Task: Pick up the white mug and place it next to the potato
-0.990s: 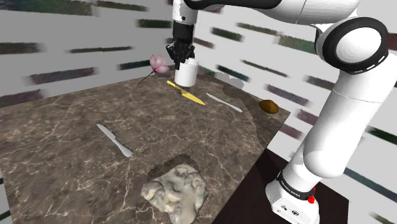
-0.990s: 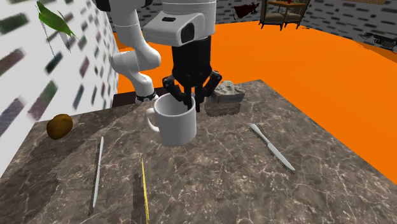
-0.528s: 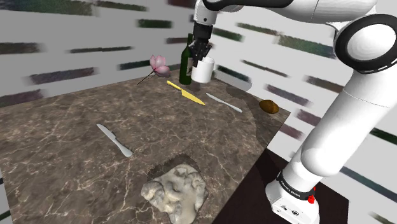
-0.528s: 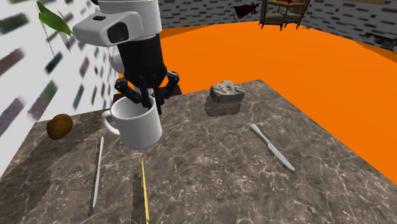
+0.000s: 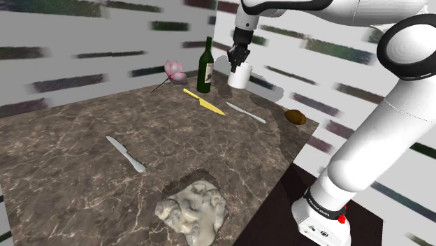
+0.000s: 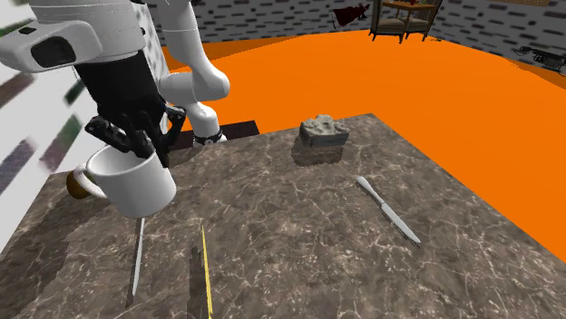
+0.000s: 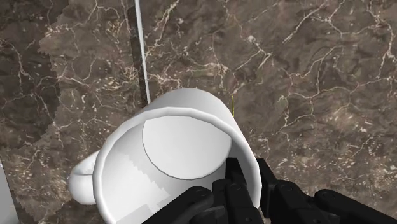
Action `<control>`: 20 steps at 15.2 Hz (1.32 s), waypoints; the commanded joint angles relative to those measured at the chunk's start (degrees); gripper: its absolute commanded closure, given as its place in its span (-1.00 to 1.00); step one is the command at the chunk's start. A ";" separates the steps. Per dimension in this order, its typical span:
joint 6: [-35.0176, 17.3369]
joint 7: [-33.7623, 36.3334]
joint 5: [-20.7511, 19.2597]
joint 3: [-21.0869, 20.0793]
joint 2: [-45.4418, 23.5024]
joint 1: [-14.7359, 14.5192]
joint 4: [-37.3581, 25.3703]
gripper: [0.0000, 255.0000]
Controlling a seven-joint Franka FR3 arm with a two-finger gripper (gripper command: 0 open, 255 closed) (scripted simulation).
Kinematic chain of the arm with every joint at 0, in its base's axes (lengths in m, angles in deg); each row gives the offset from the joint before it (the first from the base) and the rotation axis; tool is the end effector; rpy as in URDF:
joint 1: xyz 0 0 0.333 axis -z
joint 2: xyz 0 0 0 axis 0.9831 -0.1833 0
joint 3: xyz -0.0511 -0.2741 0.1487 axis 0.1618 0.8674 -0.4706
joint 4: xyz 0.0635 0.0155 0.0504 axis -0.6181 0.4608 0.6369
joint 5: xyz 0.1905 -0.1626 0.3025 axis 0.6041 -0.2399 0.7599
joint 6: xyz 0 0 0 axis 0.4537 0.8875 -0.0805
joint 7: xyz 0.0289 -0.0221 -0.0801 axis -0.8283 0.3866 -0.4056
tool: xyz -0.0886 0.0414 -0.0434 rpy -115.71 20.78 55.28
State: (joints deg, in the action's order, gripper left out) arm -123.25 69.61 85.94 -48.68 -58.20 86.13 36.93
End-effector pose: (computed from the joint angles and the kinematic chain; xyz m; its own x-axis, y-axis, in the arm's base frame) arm 0.5426 -0.0388 0.5969 0.9988 -0.0289 0.0400 -0.0289 -0.9996 -0.0018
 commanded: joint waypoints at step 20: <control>2.41 -29.02 1.95 14.95 -8.40 13.93 -10.33 1.00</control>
State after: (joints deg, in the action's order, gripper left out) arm -120.96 41.97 87.65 -34.33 -65.81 99.38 27.48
